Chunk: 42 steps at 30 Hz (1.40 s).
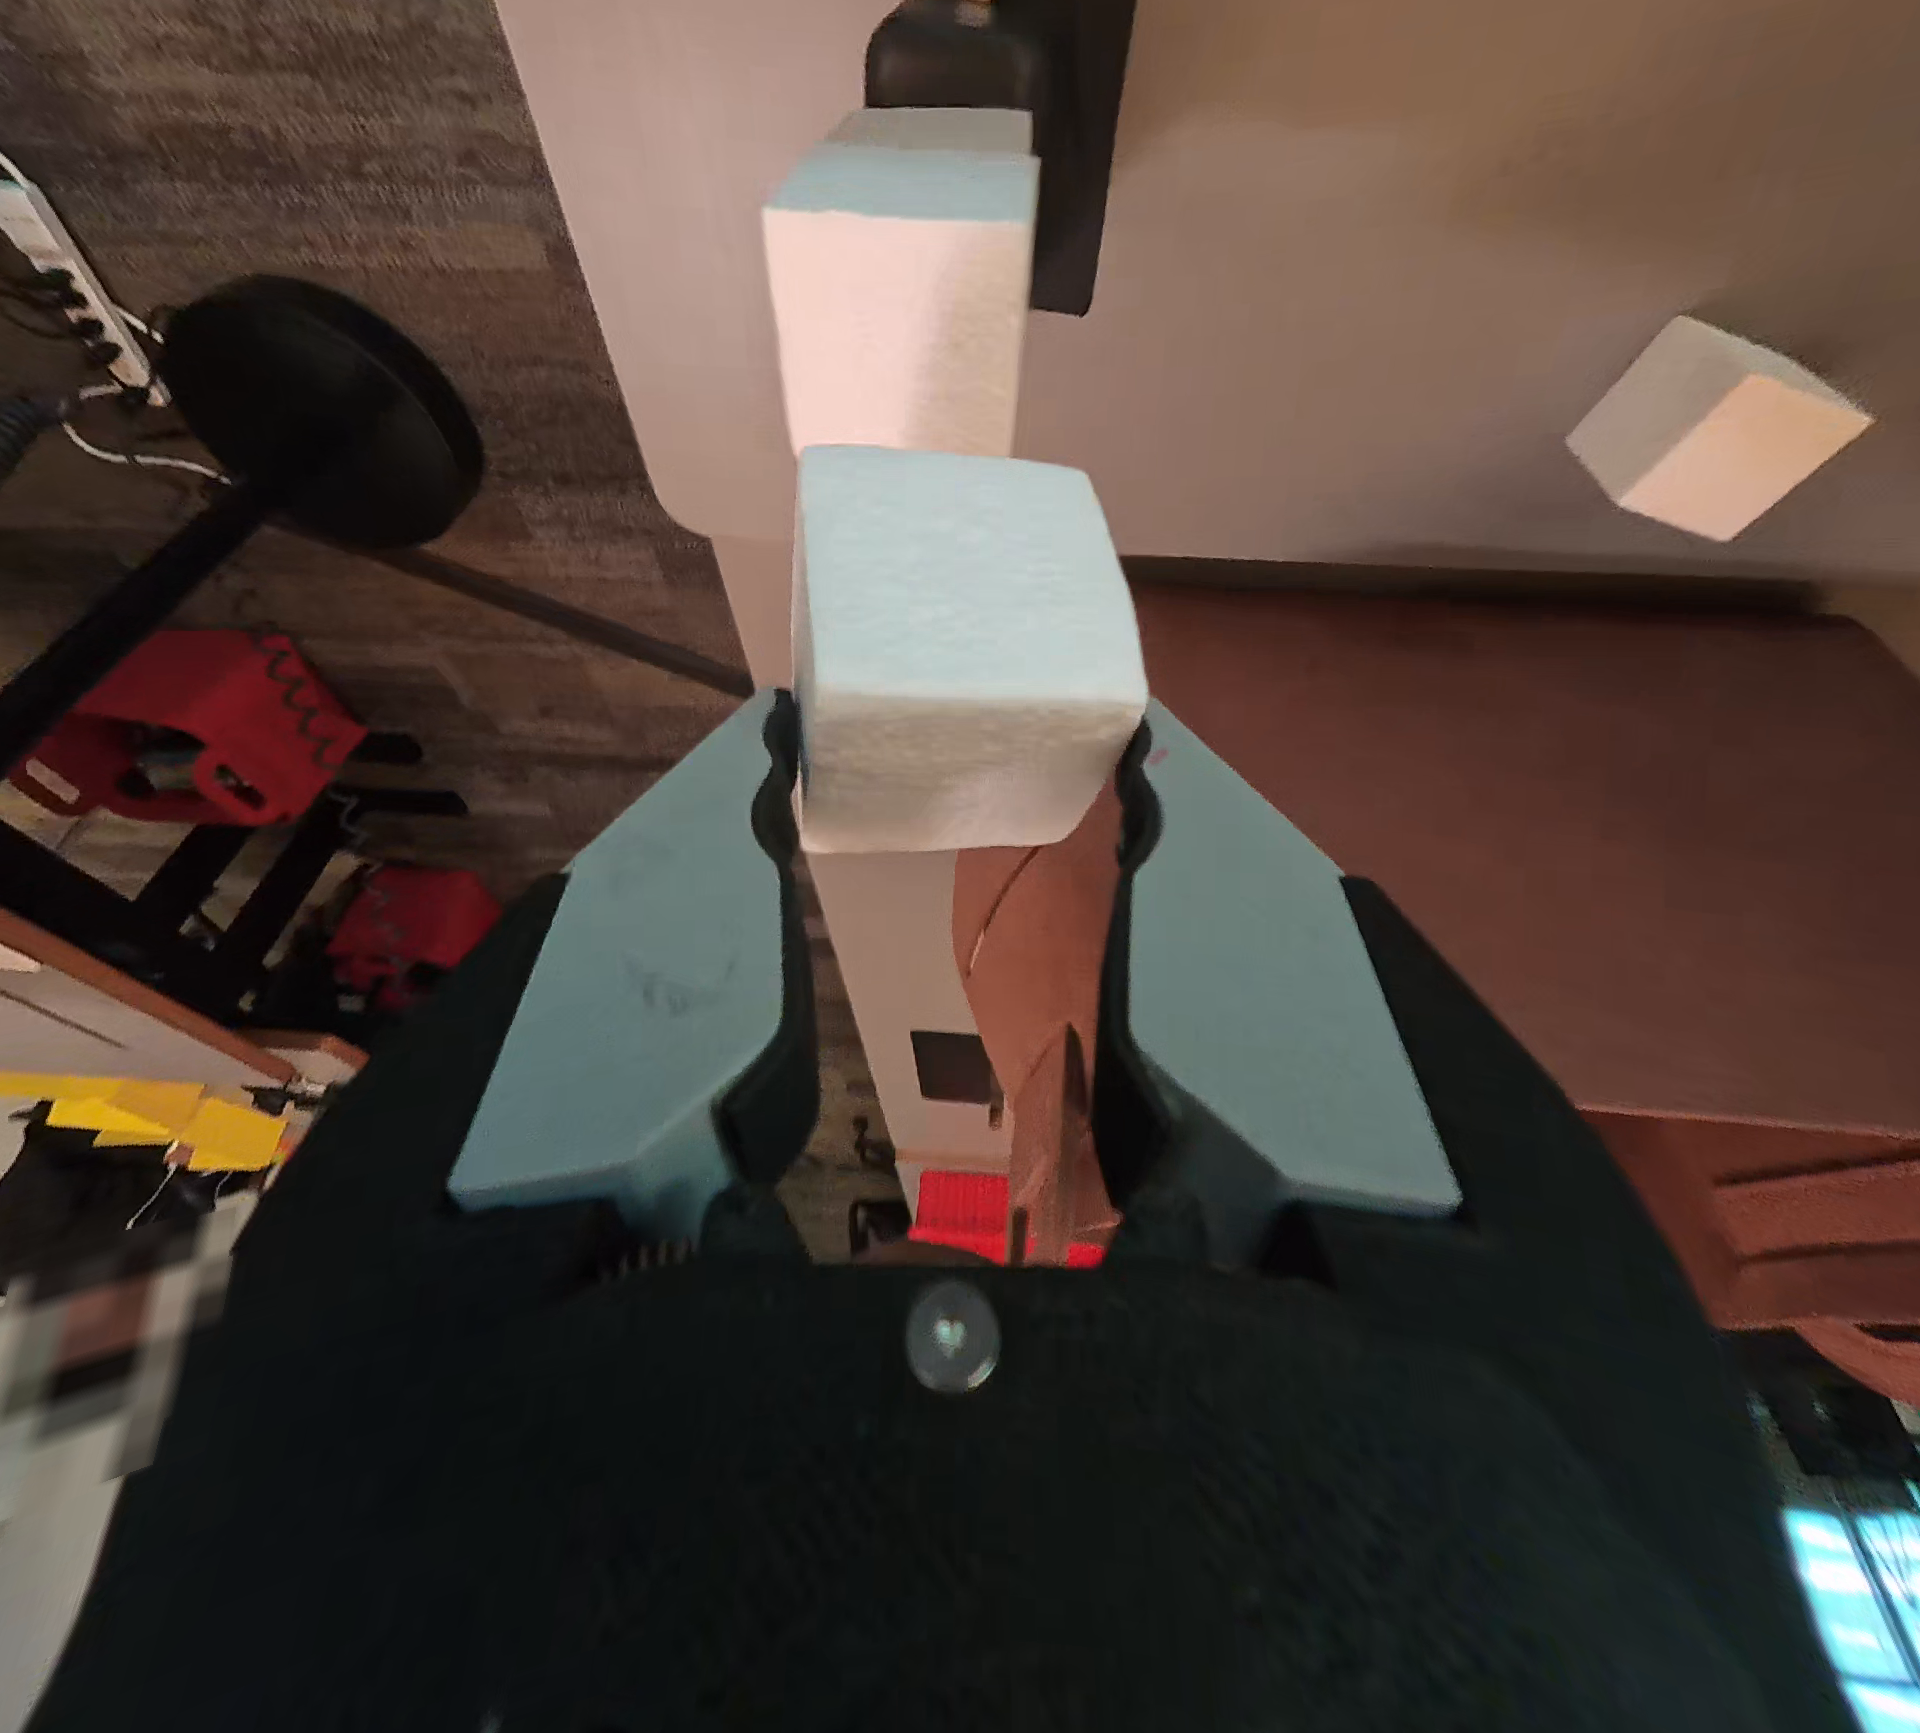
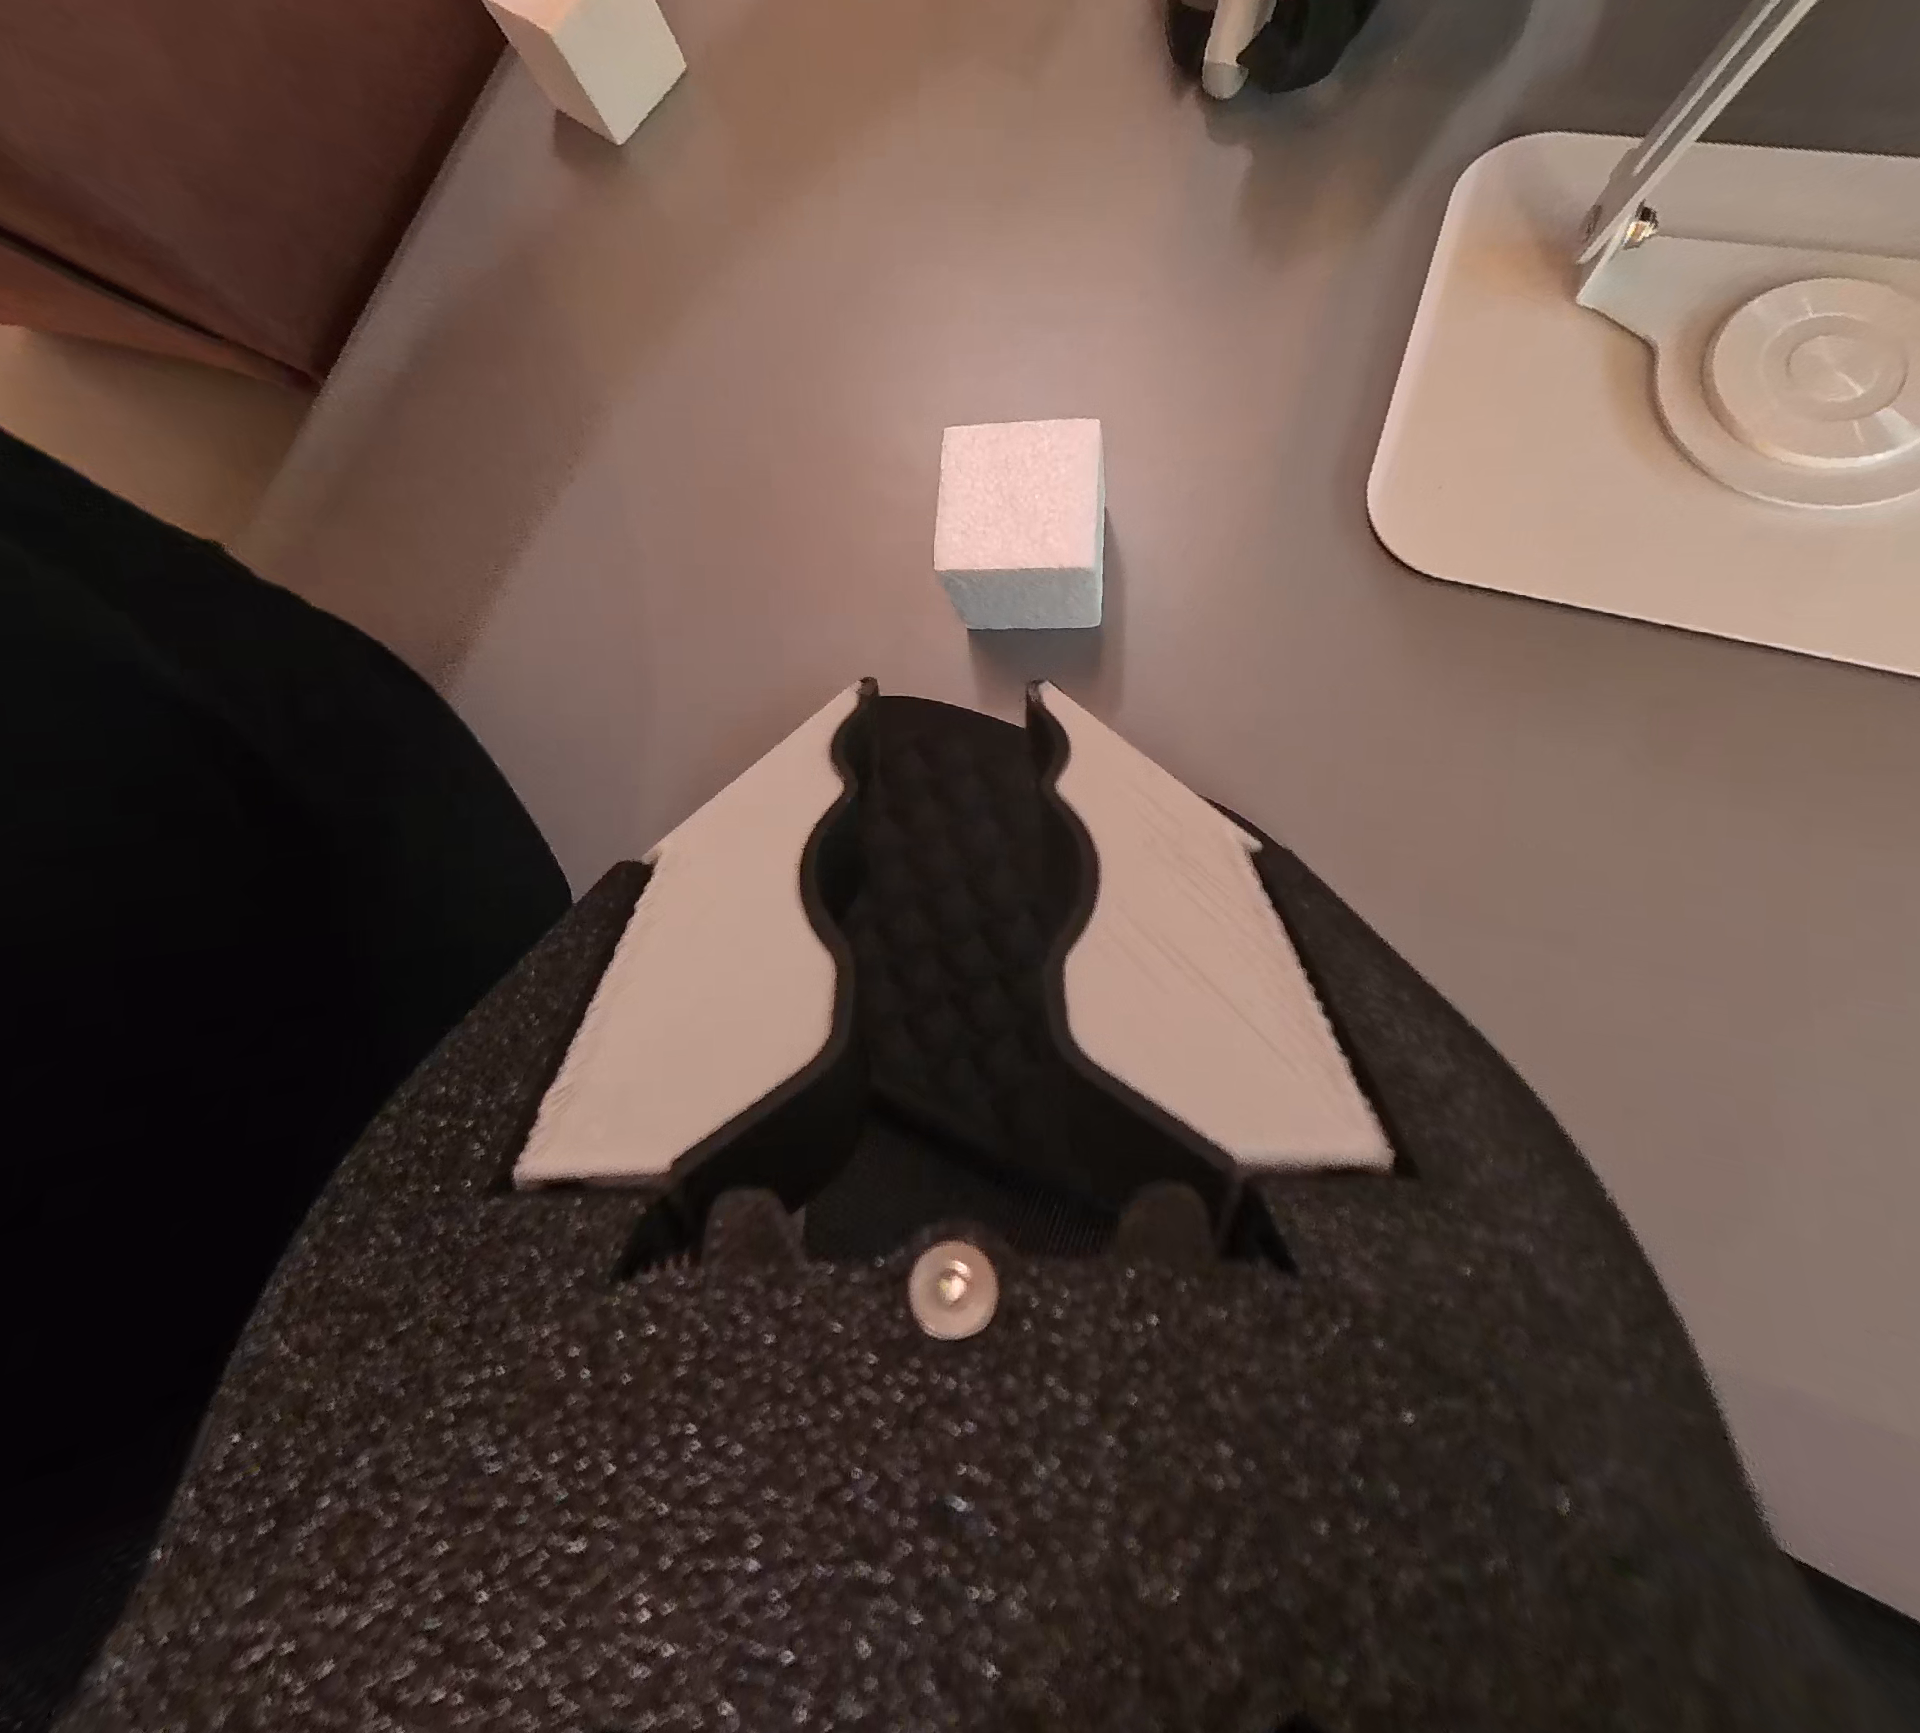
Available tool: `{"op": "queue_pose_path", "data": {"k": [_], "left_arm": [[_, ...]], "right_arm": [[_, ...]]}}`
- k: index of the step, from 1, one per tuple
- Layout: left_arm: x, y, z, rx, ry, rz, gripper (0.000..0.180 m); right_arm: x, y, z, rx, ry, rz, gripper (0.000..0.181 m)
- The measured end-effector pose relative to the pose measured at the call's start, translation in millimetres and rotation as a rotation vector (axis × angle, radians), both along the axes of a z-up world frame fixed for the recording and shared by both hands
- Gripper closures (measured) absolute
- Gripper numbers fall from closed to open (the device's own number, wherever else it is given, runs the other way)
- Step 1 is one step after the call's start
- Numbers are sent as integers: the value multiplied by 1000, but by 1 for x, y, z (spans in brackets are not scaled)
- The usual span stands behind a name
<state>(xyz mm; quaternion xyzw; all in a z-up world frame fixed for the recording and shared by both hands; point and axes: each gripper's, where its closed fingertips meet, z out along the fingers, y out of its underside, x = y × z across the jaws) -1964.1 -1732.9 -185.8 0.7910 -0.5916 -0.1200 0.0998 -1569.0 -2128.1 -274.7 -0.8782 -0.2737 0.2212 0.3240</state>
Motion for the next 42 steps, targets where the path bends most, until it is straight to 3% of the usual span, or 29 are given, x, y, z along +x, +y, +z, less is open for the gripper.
{"op": "queue_pose_path", "data": {"k": [10,23,29,42], "left_arm": [[15,19,-25,-113,114,-7,120],[21,11,-39,-178,80,72,118],[28,20,-35,-124,5,116,90],[27,-12,39,131,-197,78,86]], "right_arm": [[6,3,-5,-34,7,-34,154],[5,4,-4,-37,21,-30,154],[6,3,-4,-34,21,-33,154],[1,3,-2,-11,30,-7,154]]}}
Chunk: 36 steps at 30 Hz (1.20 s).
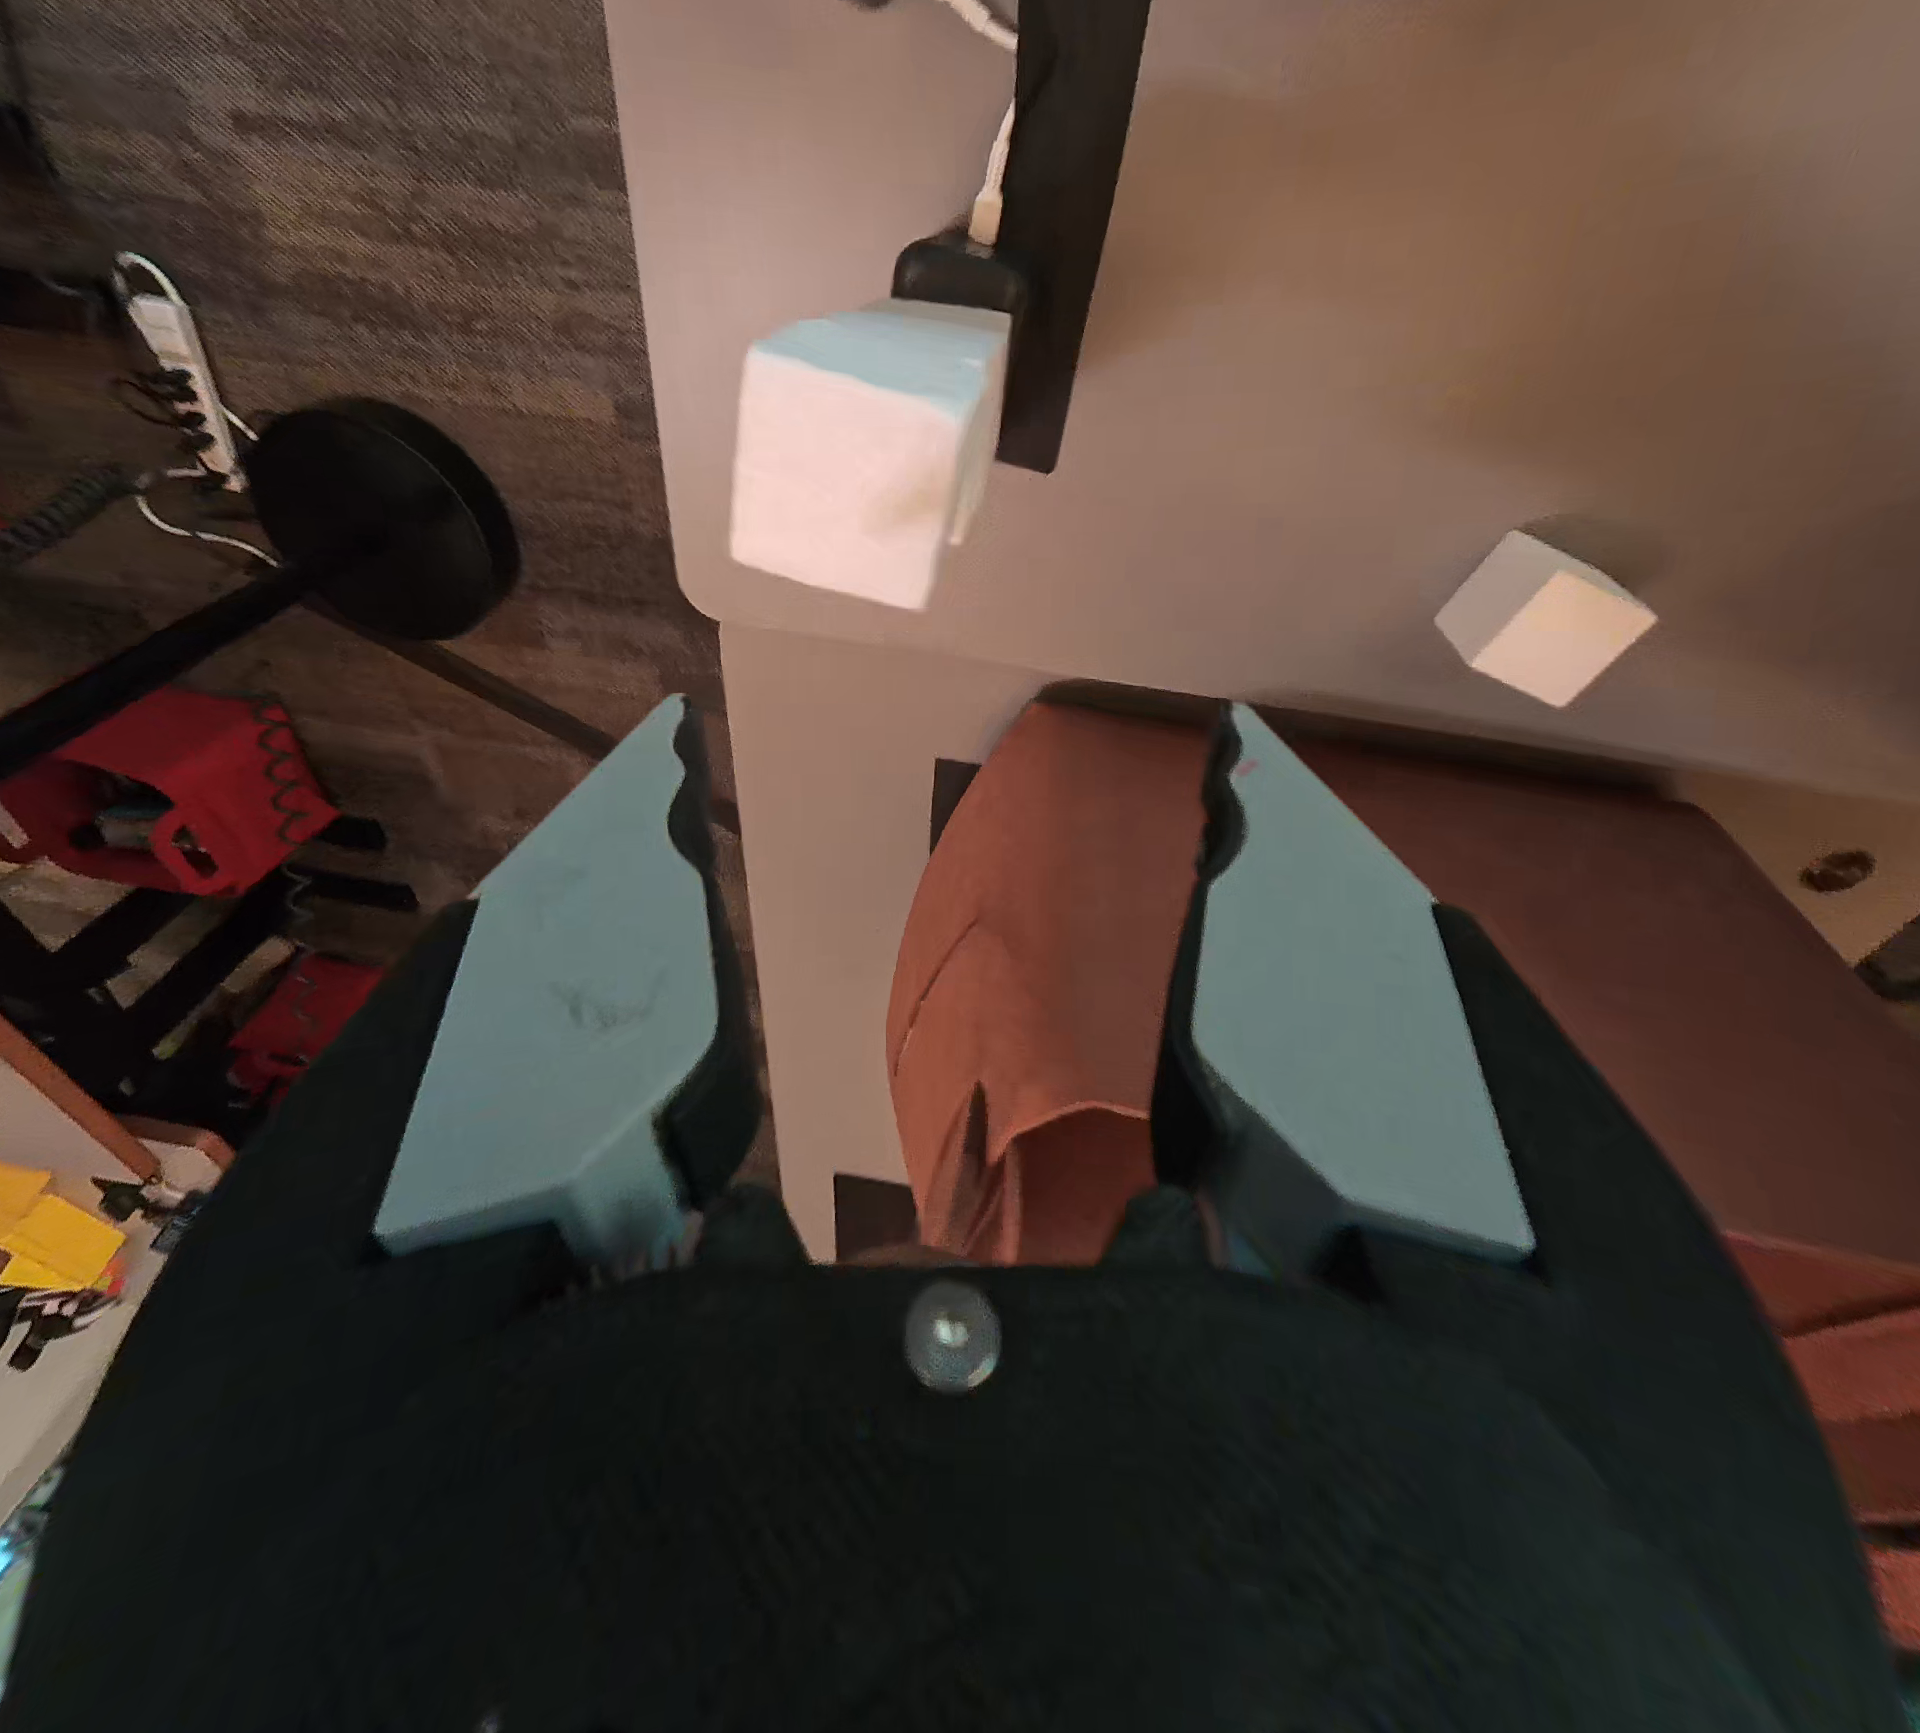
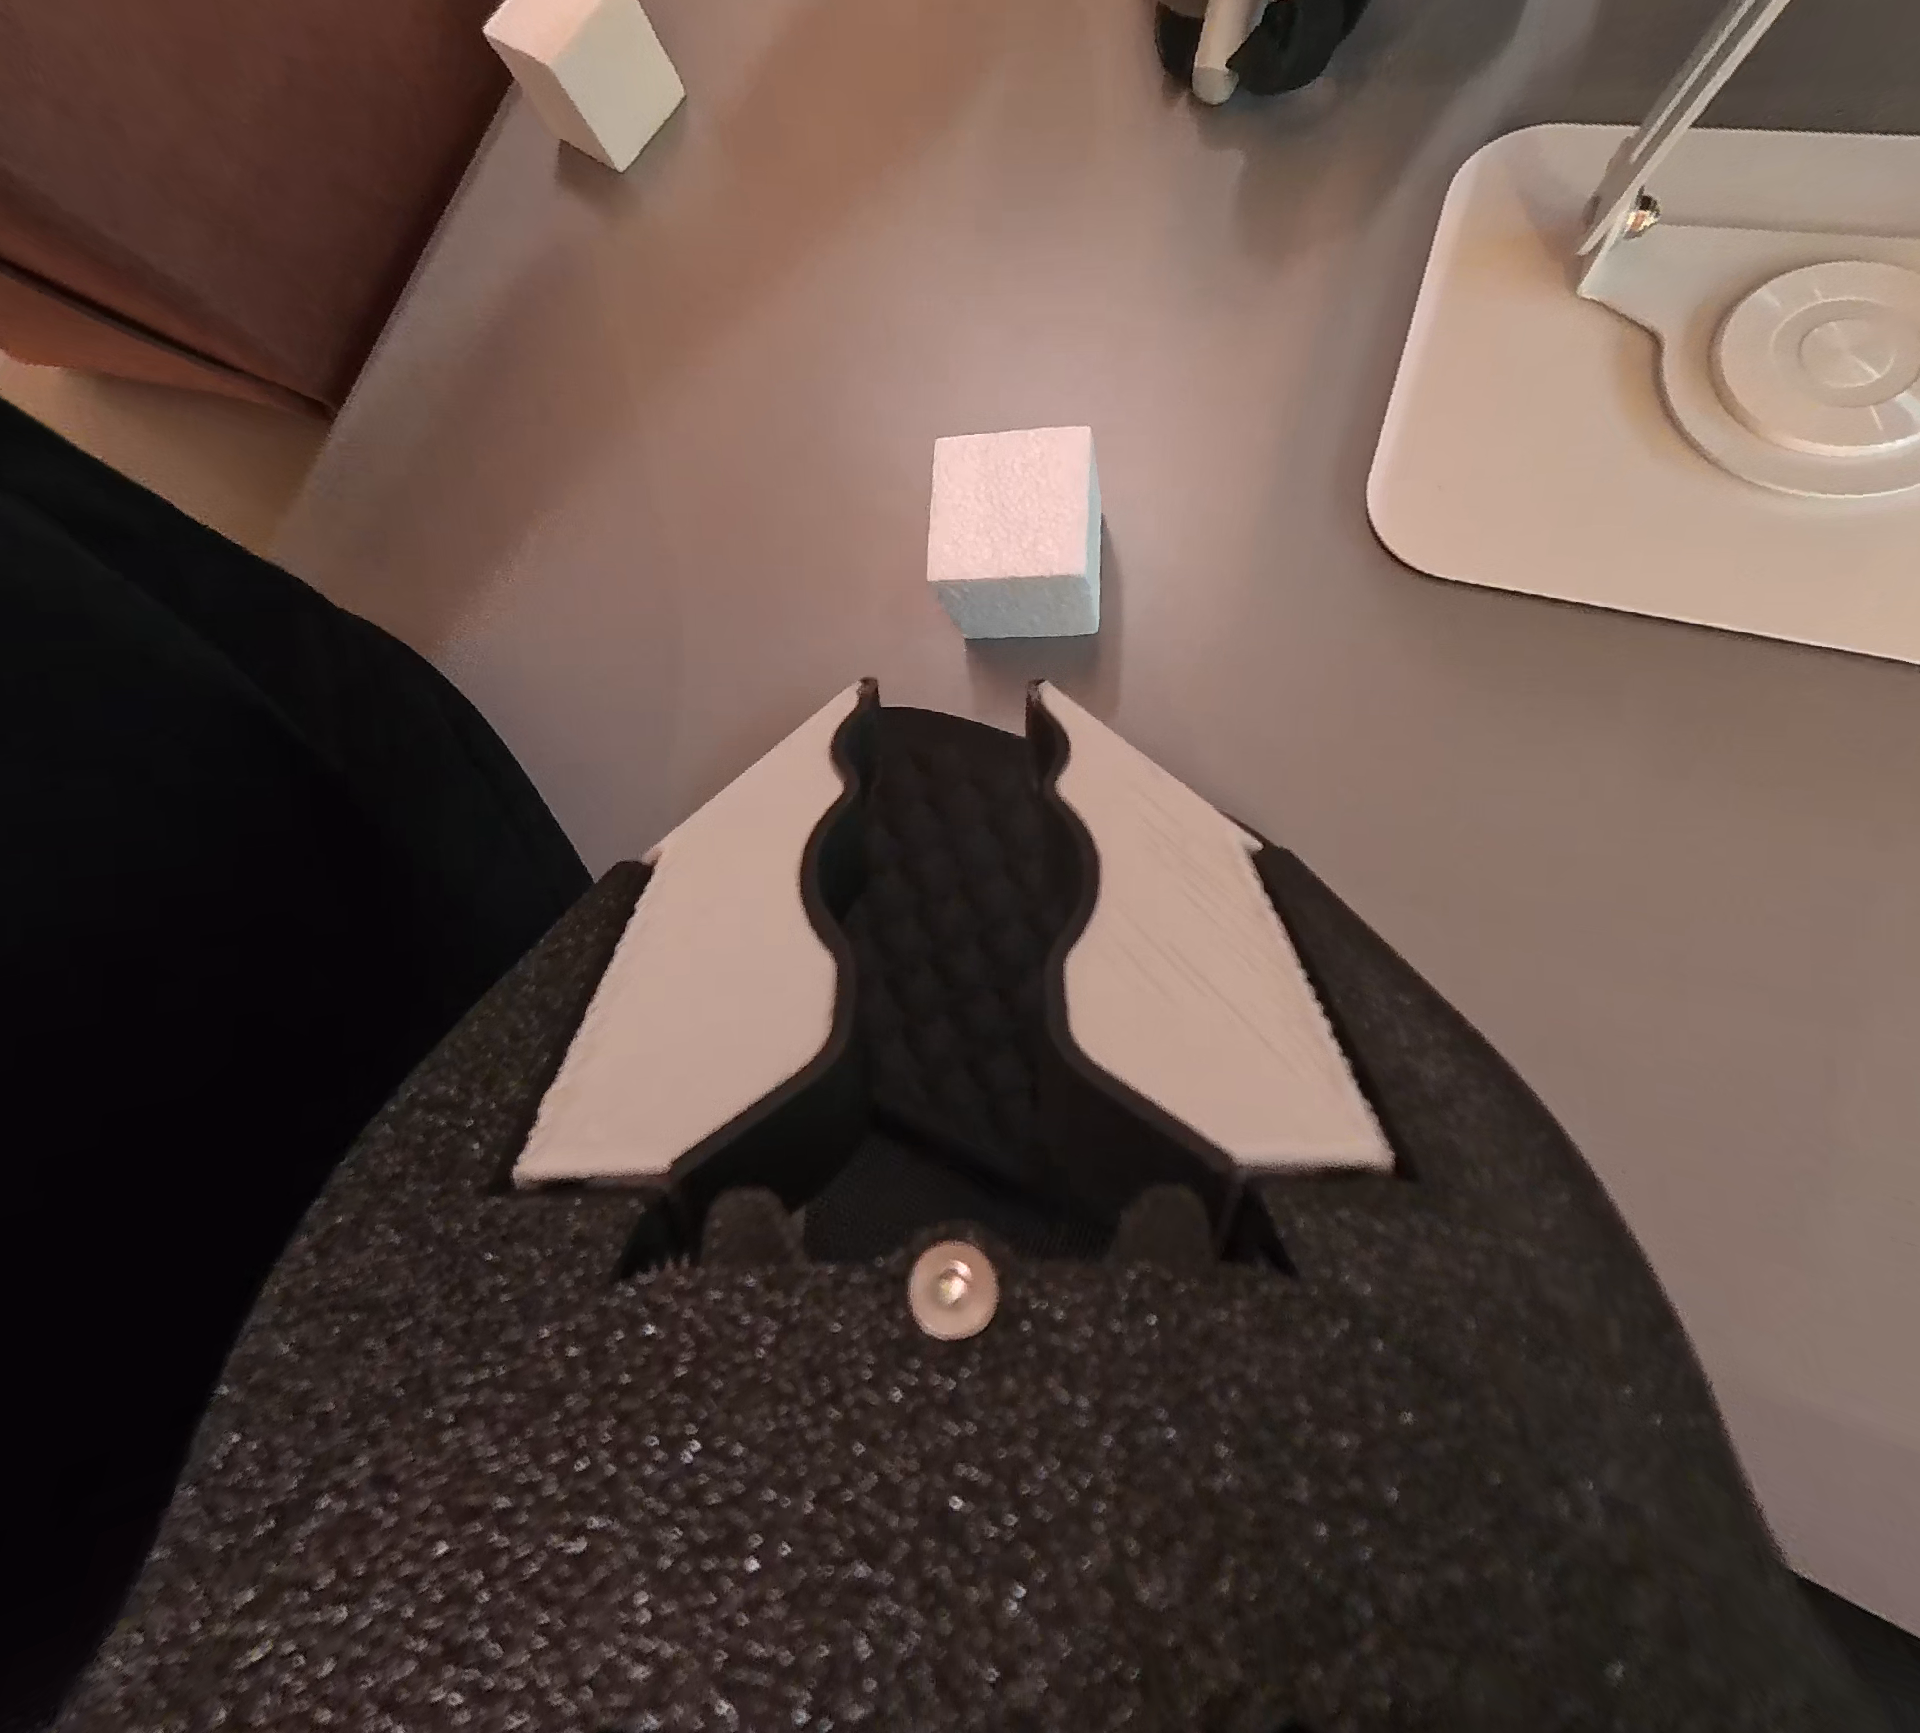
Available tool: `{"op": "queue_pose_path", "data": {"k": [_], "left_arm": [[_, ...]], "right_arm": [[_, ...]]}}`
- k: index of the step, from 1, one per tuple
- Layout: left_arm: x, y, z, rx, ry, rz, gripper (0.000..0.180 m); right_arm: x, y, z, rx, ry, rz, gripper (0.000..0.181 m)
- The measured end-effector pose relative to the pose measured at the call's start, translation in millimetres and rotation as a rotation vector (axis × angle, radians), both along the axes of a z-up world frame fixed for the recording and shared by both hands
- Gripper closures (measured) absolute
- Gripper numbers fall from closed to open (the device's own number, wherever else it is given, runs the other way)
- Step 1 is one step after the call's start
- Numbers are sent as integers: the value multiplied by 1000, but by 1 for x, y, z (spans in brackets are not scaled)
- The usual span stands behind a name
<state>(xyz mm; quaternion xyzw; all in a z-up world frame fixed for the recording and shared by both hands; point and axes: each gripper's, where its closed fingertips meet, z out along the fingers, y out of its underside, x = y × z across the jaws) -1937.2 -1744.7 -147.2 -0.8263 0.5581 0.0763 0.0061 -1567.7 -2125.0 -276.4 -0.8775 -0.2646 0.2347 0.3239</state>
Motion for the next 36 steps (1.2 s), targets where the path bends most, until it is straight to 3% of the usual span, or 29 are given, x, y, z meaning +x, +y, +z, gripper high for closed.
{"op": "queue_pose_path", "data": {"k": [8,12,20,30,31,33,36], "left_arm": [[5,-112,12,157,-131,-106,103],[13,-176,-37,41,-110,-201,102],[-6,-249,-139,-176,85,-242,99],[0,-247,-208,-132,189,-261,98],[-2,-246,-213,-131,201,-261,100],[-7,-245,-220,-125,231,-275,126],[-8,-244,-221,-123,229,-254,126]], "right_arm": [[-10,-1,1,22,6,52,155],[-16,-5,-1,24,7,87,155],[-18,-8,7,59,9,102,155],[-15,-10,12,85,0,90,156],[-15,-10,12,87,1,86,156],[-13,-10,12,87,2,78,156],[-12,-9,14,94,5,66,156]]}}
